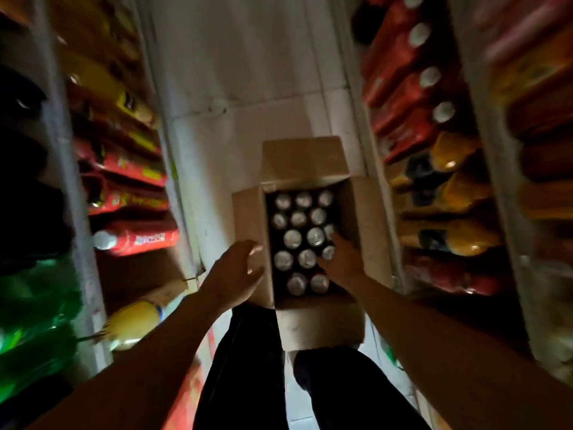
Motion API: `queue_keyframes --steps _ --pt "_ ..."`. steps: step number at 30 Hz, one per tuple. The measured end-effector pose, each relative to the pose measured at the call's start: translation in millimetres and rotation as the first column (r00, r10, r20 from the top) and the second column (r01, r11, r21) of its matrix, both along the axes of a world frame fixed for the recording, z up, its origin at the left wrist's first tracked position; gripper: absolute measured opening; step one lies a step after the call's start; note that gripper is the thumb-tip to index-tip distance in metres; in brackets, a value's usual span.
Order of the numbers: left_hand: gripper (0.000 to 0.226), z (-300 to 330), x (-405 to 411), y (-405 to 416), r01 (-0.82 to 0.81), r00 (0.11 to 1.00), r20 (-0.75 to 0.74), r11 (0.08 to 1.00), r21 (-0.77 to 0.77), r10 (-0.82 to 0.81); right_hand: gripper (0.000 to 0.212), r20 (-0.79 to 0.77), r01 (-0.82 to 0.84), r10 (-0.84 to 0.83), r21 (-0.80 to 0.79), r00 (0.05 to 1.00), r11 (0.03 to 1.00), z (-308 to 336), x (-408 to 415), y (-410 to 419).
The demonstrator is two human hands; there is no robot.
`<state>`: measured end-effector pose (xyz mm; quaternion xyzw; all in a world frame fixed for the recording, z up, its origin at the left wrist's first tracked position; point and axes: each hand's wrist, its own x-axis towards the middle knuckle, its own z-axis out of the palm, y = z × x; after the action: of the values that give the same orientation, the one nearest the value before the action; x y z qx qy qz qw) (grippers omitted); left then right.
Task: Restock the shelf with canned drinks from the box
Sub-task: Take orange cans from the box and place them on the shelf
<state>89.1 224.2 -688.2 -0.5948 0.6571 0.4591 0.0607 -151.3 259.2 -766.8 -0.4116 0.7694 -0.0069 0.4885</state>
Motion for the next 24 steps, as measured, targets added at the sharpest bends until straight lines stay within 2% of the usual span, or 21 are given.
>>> queue_keyframes --steps 3,6,9,13,16,18,22,24 --pt "0.047 -54 -1 0 -0.031 0.998 -0.048 0.997 -0.069 0.028 0.083 -0.024 -0.075 0.076 0.009 0.997 0.997 -75 5 -18" --pt "0.047 -87 -4 0 -0.071 0.995 -0.078 0.994 -0.084 0.064 0.081 -0.049 -0.125 0.126 0.019 0.991 0.992 -123 7 -27" --pt "0.047 -105 -6 1 -0.097 0.988 -0.124 0.992 -0.076 0.087 0.074 -0.043 -0.132 0.131 -0.011 0.990 0.991 -146 11 -36" --pt "0.045 -111 -7 2 -0.113 0.985 -0.136 0.993 -0.045 0.107 0.064 -0.025 -0.130 0.129 -0.047 0.991 0.990 -144 10 -40" --pt "0.051 -98 -13 -4 -0.095 0.986 -0.139 0.995 -0.002 0.094 0.063 -0.013 -0.029 0.028 -0.069 1.000 0.997 -106 3 -45" --pt "0.064 -76 -21 -16 -0.070 0.980 -0.182 0.996 0.054 0.079 0.057 0.013 0.034 -0.033 -0.130 0.999 0.991 -61 -6 -48" --pt "0.108 0 -53 -51 0.159 0.952 -0.271 0.987 0.038 -0.142 0.037 0.105 0.130 -0.111 -0.195 0.988 0.972 77 -30 -55" --pt "0.114 56 -75 -69 0.233 0.914 -0.336 0.972 -0.020 -0.227 0.022 0.247 0.272 -0.219 -0.203 0.944 0.941 160 -45 -59"
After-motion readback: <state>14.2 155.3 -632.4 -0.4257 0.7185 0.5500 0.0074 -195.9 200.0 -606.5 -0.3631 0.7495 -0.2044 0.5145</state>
